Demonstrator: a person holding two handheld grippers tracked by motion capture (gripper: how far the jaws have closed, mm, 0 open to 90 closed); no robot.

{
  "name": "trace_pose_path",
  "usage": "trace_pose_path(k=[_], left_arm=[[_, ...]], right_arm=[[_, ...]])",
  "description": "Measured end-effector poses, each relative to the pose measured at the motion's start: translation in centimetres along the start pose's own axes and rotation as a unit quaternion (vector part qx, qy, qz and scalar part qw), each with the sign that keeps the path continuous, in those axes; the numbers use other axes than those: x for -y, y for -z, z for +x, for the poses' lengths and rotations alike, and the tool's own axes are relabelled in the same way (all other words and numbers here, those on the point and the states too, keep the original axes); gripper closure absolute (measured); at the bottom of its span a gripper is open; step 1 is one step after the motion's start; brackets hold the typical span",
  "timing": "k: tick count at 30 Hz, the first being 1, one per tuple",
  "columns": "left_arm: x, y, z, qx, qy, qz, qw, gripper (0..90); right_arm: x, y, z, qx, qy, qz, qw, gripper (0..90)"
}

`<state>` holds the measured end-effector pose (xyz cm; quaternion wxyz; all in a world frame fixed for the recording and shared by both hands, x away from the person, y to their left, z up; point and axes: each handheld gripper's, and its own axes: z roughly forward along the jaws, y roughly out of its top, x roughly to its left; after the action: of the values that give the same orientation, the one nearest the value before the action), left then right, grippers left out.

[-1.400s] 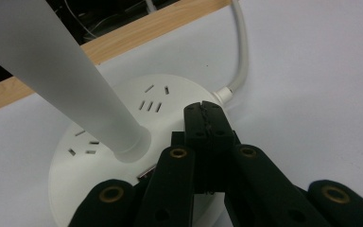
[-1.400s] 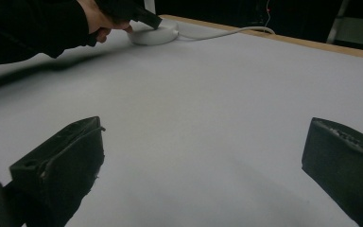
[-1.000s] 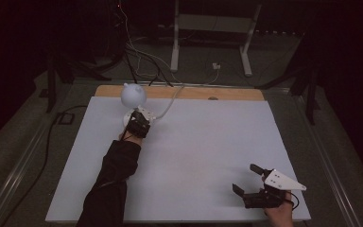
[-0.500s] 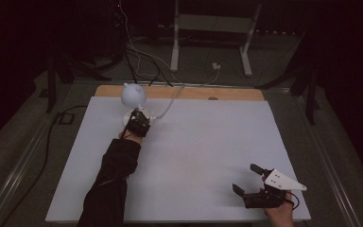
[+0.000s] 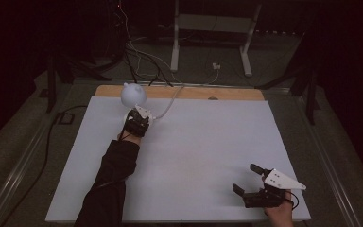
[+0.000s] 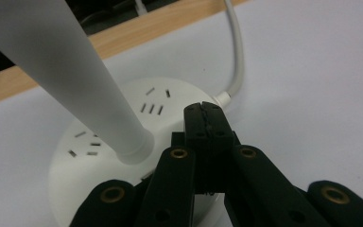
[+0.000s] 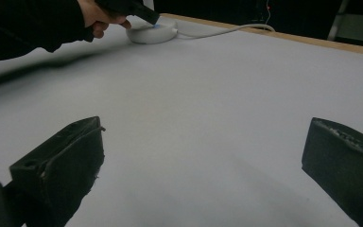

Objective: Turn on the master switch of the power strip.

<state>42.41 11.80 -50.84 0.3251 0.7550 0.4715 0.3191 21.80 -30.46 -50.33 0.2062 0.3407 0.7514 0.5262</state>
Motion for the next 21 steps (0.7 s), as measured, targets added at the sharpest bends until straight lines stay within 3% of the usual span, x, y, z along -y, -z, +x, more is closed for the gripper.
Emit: trace_pose_path(k=[4,12,21], left_arm=[[-0.4,0.6,0.0,0.011,-0.003,-0.003,0.9999,90.0],[-0.4,1.1,-0.3,0.013,-0.002,0.01,0.9999,90.0],[-0.6,1.9,-0.1,0.059,0.024,0.023,0.9977,90.0]], right_arm=[[-0.1,0.0,0.1,0.001,0.003,-0.001,1.0,0.0],[-0.2,0.0,0.2,-0.001,0.004,-0.002,1.0,0.0],[-0.2,0.1,0.2,0.0,0.002,-0.003,1.0,0.0]])
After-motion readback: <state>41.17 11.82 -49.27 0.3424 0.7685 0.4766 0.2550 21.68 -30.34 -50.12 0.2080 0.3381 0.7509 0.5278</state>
